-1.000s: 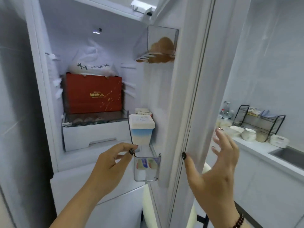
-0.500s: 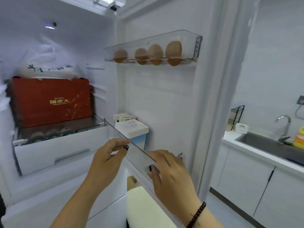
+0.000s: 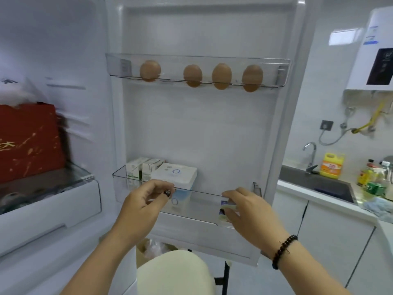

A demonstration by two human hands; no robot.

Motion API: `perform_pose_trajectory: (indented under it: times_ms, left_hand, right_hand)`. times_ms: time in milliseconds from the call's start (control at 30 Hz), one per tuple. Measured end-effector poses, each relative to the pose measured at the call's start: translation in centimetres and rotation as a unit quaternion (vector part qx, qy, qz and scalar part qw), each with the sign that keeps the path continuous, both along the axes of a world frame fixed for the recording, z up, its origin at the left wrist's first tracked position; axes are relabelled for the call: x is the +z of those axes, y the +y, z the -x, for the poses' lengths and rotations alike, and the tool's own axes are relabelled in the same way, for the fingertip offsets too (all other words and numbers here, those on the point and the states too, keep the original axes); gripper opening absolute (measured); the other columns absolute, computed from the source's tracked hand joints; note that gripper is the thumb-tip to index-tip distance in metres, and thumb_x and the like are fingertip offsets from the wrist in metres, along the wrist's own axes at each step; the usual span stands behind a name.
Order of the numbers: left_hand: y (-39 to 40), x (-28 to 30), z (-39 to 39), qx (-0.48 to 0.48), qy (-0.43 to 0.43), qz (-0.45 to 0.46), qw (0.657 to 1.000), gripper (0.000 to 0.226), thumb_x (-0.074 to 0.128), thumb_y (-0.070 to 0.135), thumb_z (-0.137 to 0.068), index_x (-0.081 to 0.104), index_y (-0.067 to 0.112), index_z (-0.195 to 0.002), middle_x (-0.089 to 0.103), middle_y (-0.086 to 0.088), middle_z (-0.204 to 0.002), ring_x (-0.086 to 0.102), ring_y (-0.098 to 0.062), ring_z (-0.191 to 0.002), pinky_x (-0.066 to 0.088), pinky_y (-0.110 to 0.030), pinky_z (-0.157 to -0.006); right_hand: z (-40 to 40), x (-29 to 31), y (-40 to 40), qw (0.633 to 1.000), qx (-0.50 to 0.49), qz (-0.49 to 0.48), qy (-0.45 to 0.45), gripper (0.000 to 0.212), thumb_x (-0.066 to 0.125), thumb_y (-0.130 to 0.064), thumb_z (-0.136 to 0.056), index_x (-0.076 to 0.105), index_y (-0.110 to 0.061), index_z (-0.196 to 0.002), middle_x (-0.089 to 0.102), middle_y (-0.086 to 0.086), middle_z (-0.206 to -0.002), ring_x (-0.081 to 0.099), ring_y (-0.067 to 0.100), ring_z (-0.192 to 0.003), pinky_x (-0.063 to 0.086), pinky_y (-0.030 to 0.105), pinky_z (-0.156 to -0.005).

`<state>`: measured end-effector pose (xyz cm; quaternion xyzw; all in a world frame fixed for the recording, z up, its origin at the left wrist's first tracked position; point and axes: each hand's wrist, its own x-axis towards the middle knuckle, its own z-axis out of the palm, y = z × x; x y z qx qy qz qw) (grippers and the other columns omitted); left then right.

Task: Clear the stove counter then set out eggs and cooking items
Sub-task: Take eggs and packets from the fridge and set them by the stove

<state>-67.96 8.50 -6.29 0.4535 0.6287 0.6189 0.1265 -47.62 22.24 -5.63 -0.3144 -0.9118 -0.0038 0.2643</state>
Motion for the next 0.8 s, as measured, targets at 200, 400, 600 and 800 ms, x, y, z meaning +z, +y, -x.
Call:
perform_pose_trajectory:
  times_ms: [200, 400, 600, 800]
  left_hand:
    - [0.8, 0.7, 1.8, -0.041, 0.011, 0.018, 0.999, 0.023, 0.058, 0.006, -0.093, 0.072, 0.024, -0.096, 0.075, 0.009, -0.095, 0.068, -0.007, -0.095, 0.051, -0.027, -0.09]
    - [0.8, 3.3, 3.8, -0.065, 0.064, 0.019, 0.996, 0.023, 0.058, 0.008, -0.093, 0.071, 0.027, -0.094, 0.075, 0.012, -0.094, 0.069, -0.007, -0.096, 0.051, -0.025, -0.088]
    - [0.0, 8.6, 5.5, -0.073, 0.155, -0.019, 0.985, 0.024, 0.063, 0.014, -0.092, 0.073, 0.035, -0.089, 0.075, 0.013, -0.092, 0.069, -0.006, -0.092, 0.052, -0.026, -0.085]
    - [-0.7, 14.9, 5.8, -0.088, 0.246, -0.085, 0.961, 0.024, 0.056, 0.037, -0.077, 0.065, 0.045, -0.098, 0.074, 0.018, -0.093, 0.069, -0.004, -0.093, 0.051, -0.027, -0.084]
  right_hand:
    - [1.0, -0.5, 2.6, 0.998, -0.05, 0.005, 0.027, 0.025, 0.054, -0.02, -0.096, 0.065, -0.023, -0.117, 0.065, -0.006, -0.105, 0.063, 0.017, -0.09, 0.051, 0.033, -0.085]
    - [1.0, 0.2, 2.7, 0.998, -0.048, 0.026, -0.008, 0.023, 0.05, -0.032, -0.097, 0.062, -0.03, -0.116, 0.062, -0.015, -0.108, 0.06, 0.006, -0.094, 0.051, 0.024, -0.084]
    - [1.0, 4.4, 1.2, 0.999, 0.003, 0.017, -0.05, 0.027, 0.052, -0.044, -0.094, 0.058, -0.035, -0.119, 0.052, -0.024, -0.105, 0.054, -0.001, -0.097, 0.048, 0.018, -0.087]
    - [0.4, 14.1, -1.1, 0.997, 0.05, -0.054, -0.009, 0.027, 0.057, -0.045, -0.09, 0.064, -0.033, -0.113, 0.061, -0.019, -0.101, 0.058, -0.001, -0.093, 0.049, 0.017, -0.085]
